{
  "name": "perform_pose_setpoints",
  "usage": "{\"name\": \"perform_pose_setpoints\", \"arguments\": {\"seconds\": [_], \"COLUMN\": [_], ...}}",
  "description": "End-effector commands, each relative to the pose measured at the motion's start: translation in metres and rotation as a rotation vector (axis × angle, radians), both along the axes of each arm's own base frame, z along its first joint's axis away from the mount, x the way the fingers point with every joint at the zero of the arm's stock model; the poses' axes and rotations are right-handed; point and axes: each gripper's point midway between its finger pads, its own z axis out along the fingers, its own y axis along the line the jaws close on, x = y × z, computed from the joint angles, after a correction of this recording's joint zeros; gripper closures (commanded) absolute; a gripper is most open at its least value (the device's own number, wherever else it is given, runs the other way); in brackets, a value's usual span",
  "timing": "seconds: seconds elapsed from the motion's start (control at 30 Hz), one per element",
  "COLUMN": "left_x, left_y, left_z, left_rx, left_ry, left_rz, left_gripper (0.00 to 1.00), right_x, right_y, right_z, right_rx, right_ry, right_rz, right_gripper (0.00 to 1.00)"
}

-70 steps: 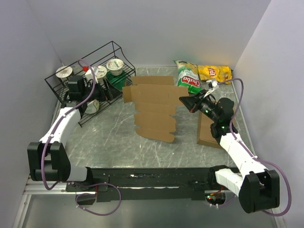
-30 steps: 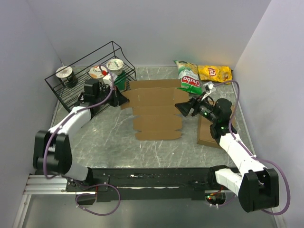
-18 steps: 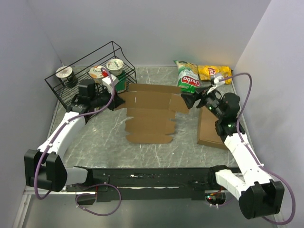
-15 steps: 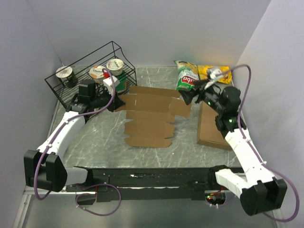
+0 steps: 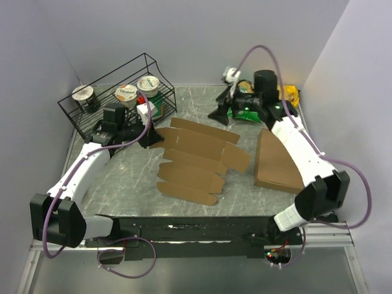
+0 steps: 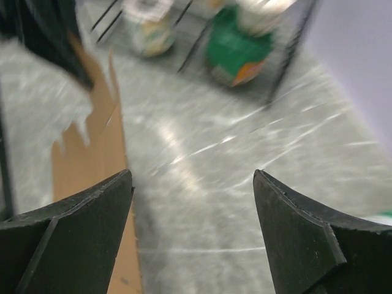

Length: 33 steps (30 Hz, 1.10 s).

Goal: Fold the paper box
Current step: Fold the paper box at the center of the board.

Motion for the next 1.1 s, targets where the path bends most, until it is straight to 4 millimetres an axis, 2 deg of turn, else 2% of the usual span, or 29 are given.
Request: {"name": "perform_pose_setpoints", "arguments": {"seconds": [0.0, 0.2, 0.33, 0.43, 0.47, 0.63, 0.67, 0.77, 0.8, 0.83, 0.87, 0.93, 0.97, 1.07], "left_x": [-0.001, -0.002, -0.004, -0.004, -0.003, 0.0, 0.004, 0.013, 0.017, 0.021, 0.027, 0.033, 0.034, 0.037], "left_y": [-0.005, -0.008, -0.01, -0.009, -0.008, -0.008, -0.006, -0.004, -0.003, -0.002, 0.001, 0.005, 0.007, 0.015], "left_z": [0.024, 0.023, 0.026, 0.027, 0.027, 0.028, 0.029, 0.029, 0.029, 0.029, 0.03, 0.029, 0.027, 0.03], "left_rx": [-0.013, -0.006, -0.008, -0.006, -0.006, -0.008, -0.007, -0.019, -0.025, -0.028, -0.034, -0.033, -0.036, -0.077], "left_ry": [-0.085, -0.091, -0.097, -0.108, -0.11, -0.111, -0.118, -0.101, -0.091, -0.086, -0.089, -0.085, -0.075, -0.033], "left_rz": [-0.038, -0.039, -0.047, -0.038, -0.033, -0.004, 0.026, 0.083, 0.103, 0.131, 0.173, 0.21, 0.223, 0.253], "left_gripper": [0.99, 0.99, 0.99, 0.99, 0.99, 0.99, 0.99, 0.98, 0.91, 0.57, 0.43, 0.24, 0.04, 0.04], "right_x": [-0.033, -0.049, -0.048, -0.045, -0.045, -0.048, -0.046, -0.048, -0.05, -0.049, -0.049, -0.049, -0.049, -0.049], "right_y": [0.017, 0.028, 0.031, 0.031, 0.031, 0.032, 0.031, 0.033, 0.031, 0.032, 0.031, 0.027, 0.025, 0.02], "right_z": [-0.027, -0.046, -0.06, -0.072, -0.075, -0.08, -0.082, -0.084, -0.088, -0.087, -0.089, -0.092, -0.094, -0.099], "right_rx": [-0.069, -0.051, -0.06, -0.09, -0.096, -0.122, -0.133, -0.151, -0.157, -0.152, -0.151, -0.145, -0.147, -0.143], "right_ry": [0.102, 0.174, 0.217, 0.249, 0.26, 0.221, 0.204, 0.138, 0.134, 0.116, 0.109, 0.095, 0.091, 0.083], "right_rz": [0.149, 0.199, 0.178, 0.147, 0.14, 0.099, 0.074, 0.036, 0.023, 0.014, 0.003, -0.022, -0.026, -0.04], "right_gripper": [0.15, 0.17, 0.22, 0.37, 0.47, 0.65, 0.75, 0.95, 0.98, 1.0, 1.0, 1.0, 1.0, 1.0]}}
